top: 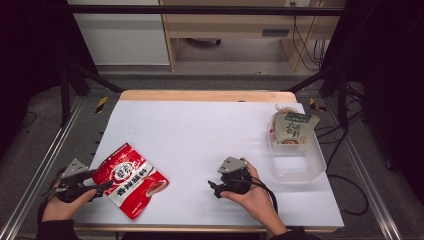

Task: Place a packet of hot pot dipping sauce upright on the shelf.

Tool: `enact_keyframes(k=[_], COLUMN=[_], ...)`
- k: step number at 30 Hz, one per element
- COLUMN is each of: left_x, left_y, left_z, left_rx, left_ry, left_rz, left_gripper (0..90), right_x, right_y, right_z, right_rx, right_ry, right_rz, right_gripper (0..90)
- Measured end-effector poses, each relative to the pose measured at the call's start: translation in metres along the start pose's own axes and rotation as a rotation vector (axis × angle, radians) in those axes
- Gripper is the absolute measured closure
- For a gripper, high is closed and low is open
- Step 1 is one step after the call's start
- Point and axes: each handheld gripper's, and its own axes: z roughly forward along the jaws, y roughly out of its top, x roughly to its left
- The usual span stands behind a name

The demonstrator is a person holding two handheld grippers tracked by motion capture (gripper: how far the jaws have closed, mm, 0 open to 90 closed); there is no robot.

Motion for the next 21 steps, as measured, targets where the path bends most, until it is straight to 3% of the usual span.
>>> enact_keyframes(k=[3,8,16,21], left_x=[0.003,0.011,0.027,0.025], left_y=[-0.001,-0.002,0.001,0.010], left_z=[0.000,0.008,0.011,0.009], left_rx=[0.016,0.060,0.028,0.006], left_ry=[-0.006,0.007,0.006,0.010], left_rz=[-0.031,-0.024,-0.074,-0.044], left_gripper=[30.8,40.1,74.9,89.4], right_x=[0.002,0.003,0.004,0.004], right_y=[0.000,0.001,0.001,0.001], right_z=[0.000,0.002,0.003,0.004], right_rx=[-0.003,0.005,0.010,0.013], right_ry=[0.013,0.017,0.015,0.010], right_rz=[-0.012,-0.020,-0.029,-0.029], right_gripper=[14.5,14.6,14.7,14.4])
